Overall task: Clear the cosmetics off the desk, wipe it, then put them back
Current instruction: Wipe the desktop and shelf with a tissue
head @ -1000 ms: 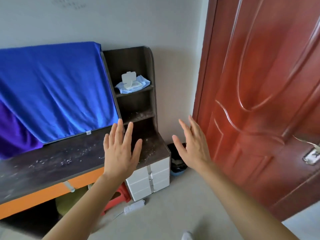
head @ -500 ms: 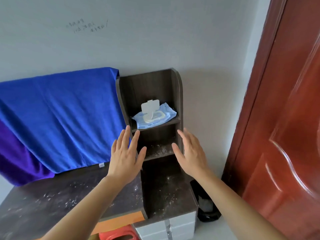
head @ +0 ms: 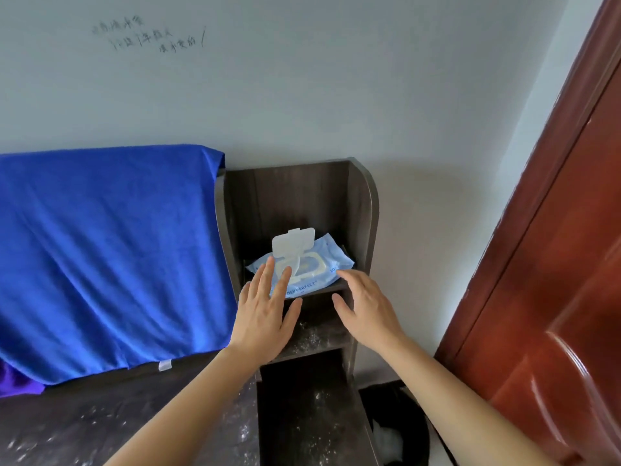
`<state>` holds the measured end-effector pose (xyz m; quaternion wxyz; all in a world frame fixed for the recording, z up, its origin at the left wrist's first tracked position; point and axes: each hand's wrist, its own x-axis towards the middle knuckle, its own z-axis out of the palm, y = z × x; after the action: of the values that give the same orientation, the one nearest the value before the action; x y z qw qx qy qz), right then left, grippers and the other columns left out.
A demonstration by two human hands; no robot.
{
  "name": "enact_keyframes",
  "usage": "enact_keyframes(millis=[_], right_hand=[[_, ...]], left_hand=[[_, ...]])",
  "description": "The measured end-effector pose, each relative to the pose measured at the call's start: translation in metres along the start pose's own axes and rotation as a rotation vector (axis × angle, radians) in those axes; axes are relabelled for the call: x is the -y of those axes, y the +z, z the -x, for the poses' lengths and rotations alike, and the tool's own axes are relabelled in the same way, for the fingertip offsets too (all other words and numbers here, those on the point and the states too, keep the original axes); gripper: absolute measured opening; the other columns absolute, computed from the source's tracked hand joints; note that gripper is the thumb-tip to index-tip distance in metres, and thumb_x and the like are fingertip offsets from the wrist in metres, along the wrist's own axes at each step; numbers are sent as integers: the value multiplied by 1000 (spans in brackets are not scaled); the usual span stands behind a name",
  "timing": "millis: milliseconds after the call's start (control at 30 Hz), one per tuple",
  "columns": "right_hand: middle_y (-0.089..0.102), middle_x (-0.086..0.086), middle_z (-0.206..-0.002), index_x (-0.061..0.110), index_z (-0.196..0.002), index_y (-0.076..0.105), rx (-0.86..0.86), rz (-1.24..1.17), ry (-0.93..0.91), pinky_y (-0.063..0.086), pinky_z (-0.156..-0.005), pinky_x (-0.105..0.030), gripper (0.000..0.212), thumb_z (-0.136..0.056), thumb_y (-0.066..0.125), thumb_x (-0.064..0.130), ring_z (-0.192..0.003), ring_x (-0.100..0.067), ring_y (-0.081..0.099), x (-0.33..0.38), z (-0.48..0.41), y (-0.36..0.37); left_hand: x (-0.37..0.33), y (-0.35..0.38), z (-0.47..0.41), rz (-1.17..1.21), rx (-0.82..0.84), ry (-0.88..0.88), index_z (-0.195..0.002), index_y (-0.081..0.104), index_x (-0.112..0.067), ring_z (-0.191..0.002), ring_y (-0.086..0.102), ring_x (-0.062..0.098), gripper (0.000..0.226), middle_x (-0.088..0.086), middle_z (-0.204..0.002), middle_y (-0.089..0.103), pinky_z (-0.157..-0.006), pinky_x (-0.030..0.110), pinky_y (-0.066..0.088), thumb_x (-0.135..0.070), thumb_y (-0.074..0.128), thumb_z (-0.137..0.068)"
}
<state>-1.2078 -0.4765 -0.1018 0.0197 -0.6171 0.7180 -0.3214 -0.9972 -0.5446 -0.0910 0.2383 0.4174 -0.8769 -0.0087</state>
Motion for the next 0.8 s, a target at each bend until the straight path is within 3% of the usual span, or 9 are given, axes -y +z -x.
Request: enact_keyframes(millis=[167,367,567,700,800], right_hand=[[46,7,-147,24,-146,43,3,-24,11,36,-96,-12,49,-100,56,34,-131,-10,48,-1,-47,2],[45,9,-149,28,-147,42,49,-110,12,33,-93,-8,47,-102,54,33,-132,-9,48,-5,-82,30],[47,10,-147,29,-145,44,111,-215,2,39,-94,-16,44,-102,55,27,-129,-11,51,-27,-111,48],[51,6,-144,21,-141,52,113,-185,-78,35,-101,-16,39,-102,54,22,-130,-12,50,-40,-111,59],[59,5,-137,17,-134,61,80,-213,-116,42,-107,-24,34,-102,53,18,-128,-11,52,-43,-107,65]], left_hand=[[15,25,-46,24,28,29,-151,34,-22,-146,31,31,60,10,-162,24,-111,50,35,-53,32,-100],[17,53,-53,16,71,21,-154,29,-22,-148,26,33,61,12,-163,20,-114,52,30,-51,30,-100],[18,62,-67,-95,139,40,-157,14,-31,-153,-2,22,61,0,-166,-13,-120,46,22,-55,23,-102],[16,62,-74,-147,180,50,-156,23,-27,-153,5,24,62,-4,-166,-9,-117,47,28,-56,21,-102],[15,64,-71,-167,189,-4,-156,26,-22,-152,11,23,68,-4,-166,-5,-118,47,28,-60,17,-100]])
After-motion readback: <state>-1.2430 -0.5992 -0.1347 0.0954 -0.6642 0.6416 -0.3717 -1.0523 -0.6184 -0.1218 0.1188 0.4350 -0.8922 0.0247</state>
